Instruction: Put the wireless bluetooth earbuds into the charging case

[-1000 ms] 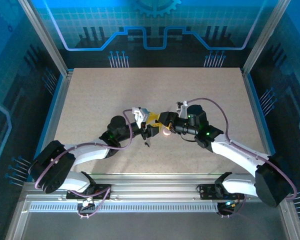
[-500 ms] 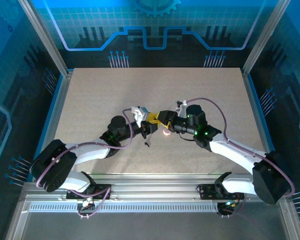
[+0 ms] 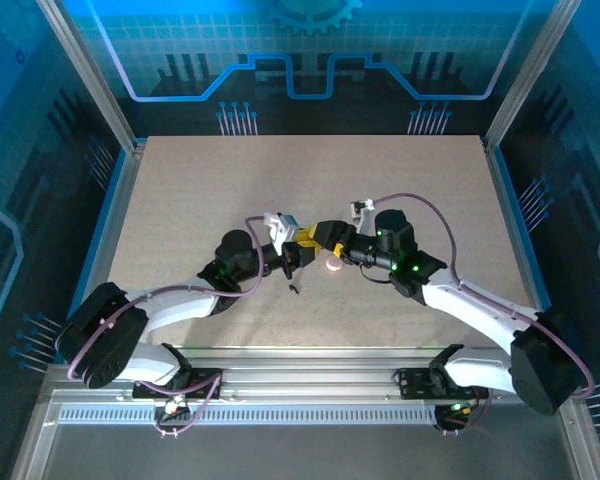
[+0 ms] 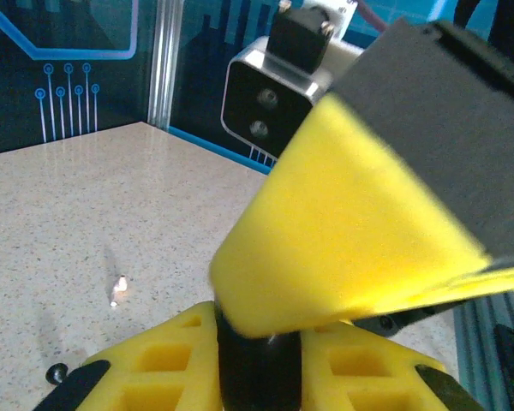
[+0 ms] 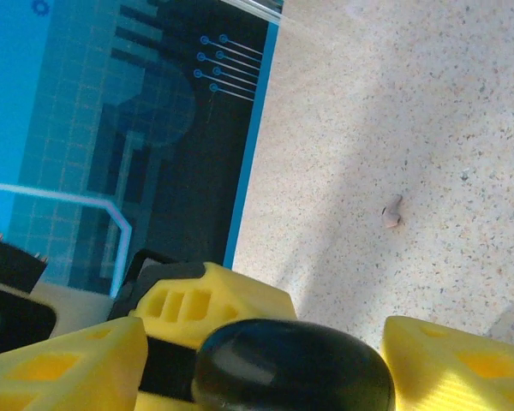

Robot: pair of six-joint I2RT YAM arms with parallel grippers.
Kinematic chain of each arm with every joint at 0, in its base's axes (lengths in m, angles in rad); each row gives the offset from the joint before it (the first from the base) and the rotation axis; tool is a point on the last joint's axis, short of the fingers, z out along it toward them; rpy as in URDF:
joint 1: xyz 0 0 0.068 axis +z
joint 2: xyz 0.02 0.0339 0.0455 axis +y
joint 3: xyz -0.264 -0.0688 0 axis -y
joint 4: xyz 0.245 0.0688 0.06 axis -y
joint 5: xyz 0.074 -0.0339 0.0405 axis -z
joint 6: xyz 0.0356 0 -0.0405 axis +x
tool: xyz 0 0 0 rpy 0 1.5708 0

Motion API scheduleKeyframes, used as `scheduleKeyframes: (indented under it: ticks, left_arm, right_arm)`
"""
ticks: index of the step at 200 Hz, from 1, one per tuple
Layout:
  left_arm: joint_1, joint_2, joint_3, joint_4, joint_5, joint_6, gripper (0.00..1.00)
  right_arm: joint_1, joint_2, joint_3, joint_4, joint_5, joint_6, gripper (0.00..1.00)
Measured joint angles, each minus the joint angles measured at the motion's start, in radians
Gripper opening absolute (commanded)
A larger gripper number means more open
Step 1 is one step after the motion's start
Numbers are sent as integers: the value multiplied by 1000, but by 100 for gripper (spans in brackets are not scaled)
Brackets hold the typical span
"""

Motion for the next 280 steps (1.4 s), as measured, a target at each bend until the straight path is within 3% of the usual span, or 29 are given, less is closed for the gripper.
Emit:
scheduleKeyframes:
  ticks: [53, 109, 183, 197, 217, 280]
  left_arm:
    - [0, -65, 10, -55, 61, -13, 14]
    - [3, -113, 37, -88, 183, -22, 15]
    - [3, -113, 90, -95, 337, -22, 16]
    - [3, -114, 90, -95, 349, -21, 16]
    - [3, -121, 90, -95, 359, -21, 16]
    - [3, -142, 90, -87, 364, -18, 16]
  right_arm:
    - [-116, -122, 31, -69, -127, -290, 75]
    - [-194, -180, 77, -179, -359, -819, 67]
    - [-232, -80, 354, -689, -633, -1519, 57]
    - [-232, -57, 385, -762, -652, -1594, 51]
    - [-232, -29, 406, -837, -665, -1662, 51]
    - [-231, 27, 459, -959, -685, -1759, 42]
